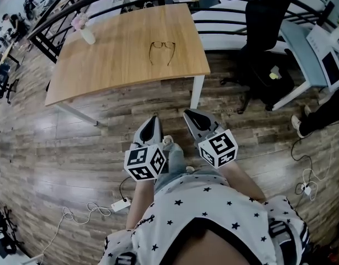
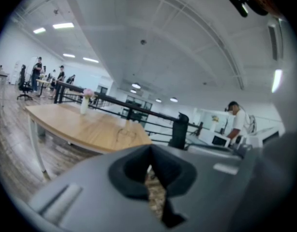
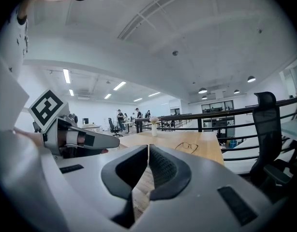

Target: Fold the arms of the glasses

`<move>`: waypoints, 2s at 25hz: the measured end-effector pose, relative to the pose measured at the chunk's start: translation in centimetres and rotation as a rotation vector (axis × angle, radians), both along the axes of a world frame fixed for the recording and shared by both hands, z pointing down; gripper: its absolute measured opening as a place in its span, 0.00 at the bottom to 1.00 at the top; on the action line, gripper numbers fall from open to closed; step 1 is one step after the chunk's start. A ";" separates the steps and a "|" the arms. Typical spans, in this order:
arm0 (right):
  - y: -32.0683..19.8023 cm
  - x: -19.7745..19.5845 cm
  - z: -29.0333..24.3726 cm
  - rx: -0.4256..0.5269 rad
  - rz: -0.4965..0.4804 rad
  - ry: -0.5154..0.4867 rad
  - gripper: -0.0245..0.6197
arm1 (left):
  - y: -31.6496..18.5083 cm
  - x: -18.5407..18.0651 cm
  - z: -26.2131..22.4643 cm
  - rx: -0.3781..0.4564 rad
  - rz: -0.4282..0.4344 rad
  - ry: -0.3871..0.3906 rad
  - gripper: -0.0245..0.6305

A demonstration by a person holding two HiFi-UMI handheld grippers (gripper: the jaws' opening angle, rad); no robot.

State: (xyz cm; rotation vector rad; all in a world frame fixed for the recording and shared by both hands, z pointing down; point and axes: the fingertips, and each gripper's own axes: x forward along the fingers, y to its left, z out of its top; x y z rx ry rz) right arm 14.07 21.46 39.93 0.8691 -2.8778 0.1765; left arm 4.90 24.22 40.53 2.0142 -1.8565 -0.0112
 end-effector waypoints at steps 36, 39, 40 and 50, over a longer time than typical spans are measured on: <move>-26.6 -14.4 -0.1 -0.004 0.023 0.032 0.07 | -26.7 -14.7 0.8 -0.049 0.061 0.020 0.05; -28.3 -15.5 0.2 0.002 0.031 0.044 0.07 | -28.5 -16.0 1.1 -0.047 0.068 0.022 0.05; -28.9 -15.8 0.4 0.003 0.035 0.050 0.07 | -29.1 -16.5 1.2 -0.048 0.070 0.022 0.05; -35.2 -18.2 2.8 -0.007 0.073 0.146 0.07 | -34.6 -19.5 2.8 -0.073 0.115 0.029 0.05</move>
